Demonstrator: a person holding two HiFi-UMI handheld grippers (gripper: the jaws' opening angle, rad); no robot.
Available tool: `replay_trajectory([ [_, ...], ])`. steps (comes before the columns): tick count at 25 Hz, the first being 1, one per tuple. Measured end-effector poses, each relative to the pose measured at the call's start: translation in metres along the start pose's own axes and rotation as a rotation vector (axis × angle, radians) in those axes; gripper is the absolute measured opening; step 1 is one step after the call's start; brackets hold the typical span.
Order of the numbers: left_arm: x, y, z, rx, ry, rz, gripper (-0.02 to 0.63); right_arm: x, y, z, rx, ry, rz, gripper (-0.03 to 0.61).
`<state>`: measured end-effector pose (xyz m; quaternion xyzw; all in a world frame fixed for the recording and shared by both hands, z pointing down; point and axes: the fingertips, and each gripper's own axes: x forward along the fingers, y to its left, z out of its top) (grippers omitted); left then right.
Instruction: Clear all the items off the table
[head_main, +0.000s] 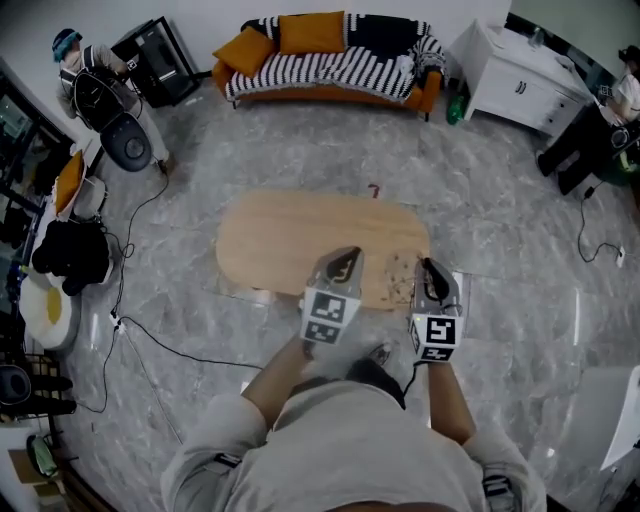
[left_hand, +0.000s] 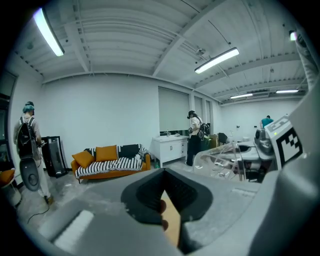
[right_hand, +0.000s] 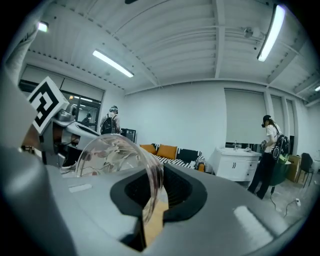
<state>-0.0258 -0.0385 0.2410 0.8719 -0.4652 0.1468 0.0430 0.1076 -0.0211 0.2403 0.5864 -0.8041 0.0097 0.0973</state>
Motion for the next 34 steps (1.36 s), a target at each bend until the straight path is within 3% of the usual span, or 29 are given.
replay_trajectory([
  [4, -0.049, 0.051, 0.008, 0.017, -0.048, 0.092, 0.020, -0.018, 0.028, 0.014, 0.014, -0.031, 0.000, 0.040],
  [8, -0.102, 0.100, 0.006, -0.063, -0.072, 0.179, 0.020, -0.029, 0.061, 0.021, 0.017, -0.038, -0.005, 0.040],
  [18, -0.167, 0.083, -0.027, -0.050, -0.094, 0.140, 0.020, -0.063, 0.145, 0.027, 0.008, -0.064, 0.019, 0.038],
  [27, -0.184, 0.079, -0.040, -0.110, -0.090, 0.151, 0.020, -0.091, 0.142, 0.029, 0.009, -0.069, -0.017, 0.040],
  [34, -0.189, 0.089, -0.049, -0.221, -0.105, 0.191, 0.020, -0.090, 0.140, 0.026, 0.019, -0.059, -0.038, 0.040],
])
